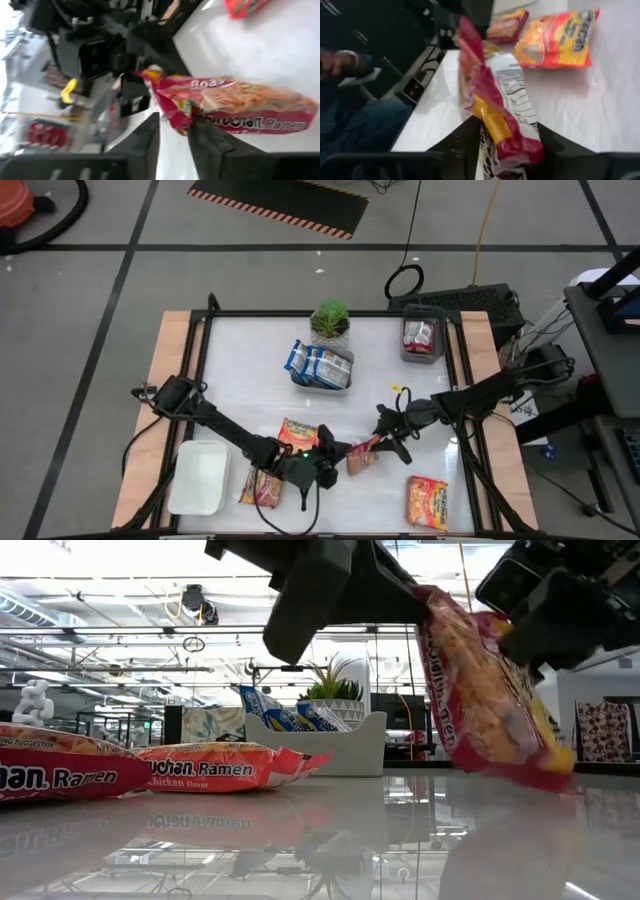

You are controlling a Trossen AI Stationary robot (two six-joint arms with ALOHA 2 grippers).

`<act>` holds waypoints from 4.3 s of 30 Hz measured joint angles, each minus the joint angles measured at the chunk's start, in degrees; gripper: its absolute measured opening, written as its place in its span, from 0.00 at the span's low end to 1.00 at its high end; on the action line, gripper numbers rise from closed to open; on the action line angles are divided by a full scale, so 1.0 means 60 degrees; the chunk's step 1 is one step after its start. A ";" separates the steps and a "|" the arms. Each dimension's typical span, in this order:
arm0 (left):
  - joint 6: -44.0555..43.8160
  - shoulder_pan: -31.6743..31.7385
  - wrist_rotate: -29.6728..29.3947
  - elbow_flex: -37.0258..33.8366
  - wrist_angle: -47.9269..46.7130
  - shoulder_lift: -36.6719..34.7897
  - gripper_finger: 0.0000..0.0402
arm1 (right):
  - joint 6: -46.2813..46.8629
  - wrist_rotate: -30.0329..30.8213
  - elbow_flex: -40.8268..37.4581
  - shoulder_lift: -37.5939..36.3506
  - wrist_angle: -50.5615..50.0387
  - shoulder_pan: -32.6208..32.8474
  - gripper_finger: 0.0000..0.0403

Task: Sort Maruchan noodles
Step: Put the right red noodle pack into the black bin

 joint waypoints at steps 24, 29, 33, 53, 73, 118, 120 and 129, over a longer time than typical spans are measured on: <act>-0.5605 0.1136 -0.3147 -0.0004 -0.6953 -0.3972 0.74 | -0.2093 -0.1091 0.0018 -0.3677 -0.0350 -0.3718 0.15; -0.7627 0.1770 -0.2963 -0.0004 -0.9399 -0.4720 0.74 | -0.2476 -0.0883 0.0022 -0.4213 -0.0346 -0.4891 0.15; -0.8691 0.2193 -0.2763 -0.0004 -1.0785 -0.4918 0.74 | -0.2574 -0.0823 0.0066 -0.4509 -0.0455 -0.5886 0.15; -1.0961 0.3657 -0.1903 -0.0333 -1.2780 -0.4921 0.74 | -0.7290 0.0265 0.2880 -0.4773 -0.6274 -0.9017 0.15; -1.0975 0.3701 -0.1793 -0.0572 -1.2720 -0.4921 0.74 | -0.8065 0.3941 0.2787 -0.2583 -0.7831 -1.0820 0.15; -1.0913 0.3701 -0.1793 -0.0579 -1.2531 -0.4921 0.74 | -0.8470 0.6688 0.2138 -0.2172 -0.6699 -1.1110 0.40; -1.0883 0.3701 -0.1793 -0.0579 -1.2525 -0.4921 0.74 | -0.8233 0.6688 0.2138 -0.2172 -0.6538 -1.1110 0.40; -1.0844 0.3701 -0.1793 -0.0579 -1.2465 -0.4921 0.74 | -0.7935 0.6691 0.2138 -0.2176 -0.6213 -1.1031 0.40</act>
